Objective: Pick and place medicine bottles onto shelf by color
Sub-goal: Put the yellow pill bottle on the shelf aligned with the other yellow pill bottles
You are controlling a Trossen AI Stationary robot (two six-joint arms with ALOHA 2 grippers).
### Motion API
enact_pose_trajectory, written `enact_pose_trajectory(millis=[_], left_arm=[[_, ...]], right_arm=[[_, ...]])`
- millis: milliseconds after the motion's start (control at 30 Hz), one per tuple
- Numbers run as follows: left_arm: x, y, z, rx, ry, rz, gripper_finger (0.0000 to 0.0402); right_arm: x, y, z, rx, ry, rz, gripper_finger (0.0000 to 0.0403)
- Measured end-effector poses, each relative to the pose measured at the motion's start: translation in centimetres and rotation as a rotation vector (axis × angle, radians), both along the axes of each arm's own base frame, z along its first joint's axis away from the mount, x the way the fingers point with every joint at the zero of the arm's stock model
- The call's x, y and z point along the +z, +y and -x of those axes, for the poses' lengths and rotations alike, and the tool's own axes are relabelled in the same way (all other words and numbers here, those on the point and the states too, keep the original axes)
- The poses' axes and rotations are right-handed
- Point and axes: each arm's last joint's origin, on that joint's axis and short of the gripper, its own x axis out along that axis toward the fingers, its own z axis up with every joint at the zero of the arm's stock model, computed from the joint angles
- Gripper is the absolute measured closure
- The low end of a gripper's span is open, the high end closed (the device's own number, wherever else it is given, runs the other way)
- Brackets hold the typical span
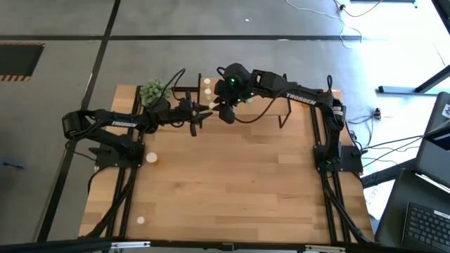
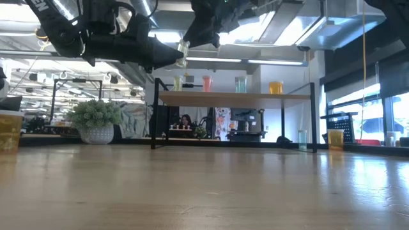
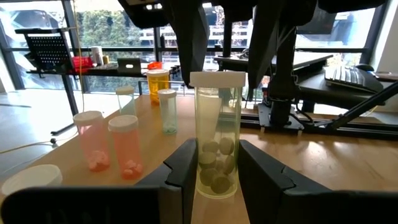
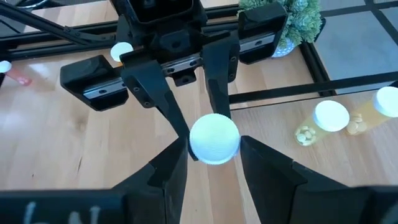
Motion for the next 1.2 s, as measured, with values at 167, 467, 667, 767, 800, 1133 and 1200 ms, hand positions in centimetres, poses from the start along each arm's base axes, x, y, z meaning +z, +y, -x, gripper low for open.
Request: enact_pose_trajectory(millis=[167,467,667,767,800,1133,1200], left_arm=[[0.01,0.01,0.00,0.001,0.000,-0.001,0.0308],[0.00,0.01,0.00,0.001,0.000,-0.001,0.0308],[0.00,0.01,0.00,0.001,0.000,-0.001,0.0308],[0.00,0.01,0.00,0.001,0.000,-0.001,0.0308],[0.00,0.01,0.00,0.001,0.000,-0.001,0.0308],[0.00,0.01,0.01,0.002,0.000,-0.001,0.0308],[0.00,0.01,0.01,0.002,0.000,-0.001,0.0308]], right_arm=[[-0.26,0.00,-0.01,-0.016,0.009,-0.021,0.0251],[-0.28,-0.08,-0.26,-0.015,-0.009,-0.016,0.0251],[-0.28,-0.08,-0.26,-0.016,-0.008,-0.016,0.0251],[-0.28,-0.08,-0.26,-0.016,-0.008,-0.016,0.0251],[-0.28,-0.08,-0.26,-0.016,-0.008,-0.016,0.0252],[-0.29,-0.08,-0.25,-0.017,-0.008,-0.017,0.0269],[-0.29,-0.08,-0.25,-0.017,-0.008,-0.017,0.0269]])
